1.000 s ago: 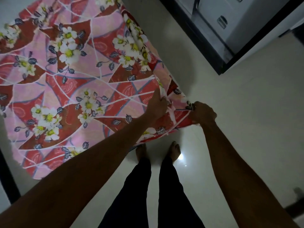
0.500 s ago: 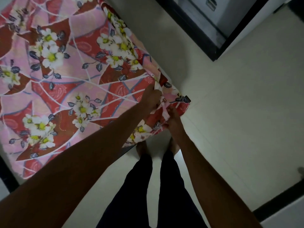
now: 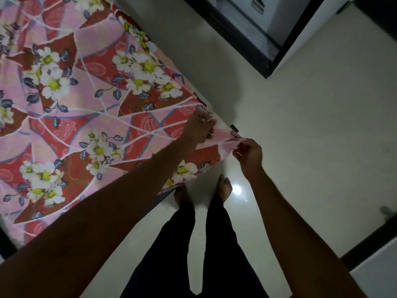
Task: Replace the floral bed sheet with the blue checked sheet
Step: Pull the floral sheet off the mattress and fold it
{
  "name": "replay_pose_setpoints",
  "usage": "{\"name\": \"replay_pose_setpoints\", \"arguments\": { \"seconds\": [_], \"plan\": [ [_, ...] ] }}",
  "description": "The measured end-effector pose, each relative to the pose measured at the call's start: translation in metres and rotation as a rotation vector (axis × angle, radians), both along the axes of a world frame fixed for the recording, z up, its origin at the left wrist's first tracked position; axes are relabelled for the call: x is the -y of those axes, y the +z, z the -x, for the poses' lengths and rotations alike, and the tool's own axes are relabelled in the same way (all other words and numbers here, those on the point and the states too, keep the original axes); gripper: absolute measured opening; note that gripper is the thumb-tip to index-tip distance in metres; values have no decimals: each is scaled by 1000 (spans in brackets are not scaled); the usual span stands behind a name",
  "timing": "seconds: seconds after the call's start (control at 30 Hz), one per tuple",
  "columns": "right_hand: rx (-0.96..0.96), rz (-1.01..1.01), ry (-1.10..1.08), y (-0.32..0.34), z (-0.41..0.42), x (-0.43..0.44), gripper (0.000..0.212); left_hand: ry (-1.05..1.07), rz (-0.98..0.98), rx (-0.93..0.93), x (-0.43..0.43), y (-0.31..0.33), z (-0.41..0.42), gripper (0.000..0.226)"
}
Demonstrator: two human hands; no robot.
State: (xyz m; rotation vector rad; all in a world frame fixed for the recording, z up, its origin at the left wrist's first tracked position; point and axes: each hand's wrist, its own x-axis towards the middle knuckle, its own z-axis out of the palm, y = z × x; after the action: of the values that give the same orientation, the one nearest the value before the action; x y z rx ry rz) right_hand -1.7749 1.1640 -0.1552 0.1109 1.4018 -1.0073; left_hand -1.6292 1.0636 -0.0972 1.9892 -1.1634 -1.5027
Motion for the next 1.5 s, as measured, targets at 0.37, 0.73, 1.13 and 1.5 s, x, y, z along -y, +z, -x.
{"name": "replay_pose_setpoints", "arguments": {
  "seconds": [0.37, 0.73, 1.13, 1.5],
  "plan": [
    [-930, -46, 600, -73, 42, 13, 32, -978, 37, 510, -49, -55, -39, 51],
    [-952, -200, 600, -108, 35, -18, 21, -1217, 142, 582, -80, -109, -64, 62],
    [-1032, 269, 574, -70, -46, 8, 55, -647, 65, 203, -121, -99, -85, 28],
    [-1134, 150, 730, -68, -101, 49, 85, 153, -99, 451, -219, -69, -274, 18]
  ]
}}
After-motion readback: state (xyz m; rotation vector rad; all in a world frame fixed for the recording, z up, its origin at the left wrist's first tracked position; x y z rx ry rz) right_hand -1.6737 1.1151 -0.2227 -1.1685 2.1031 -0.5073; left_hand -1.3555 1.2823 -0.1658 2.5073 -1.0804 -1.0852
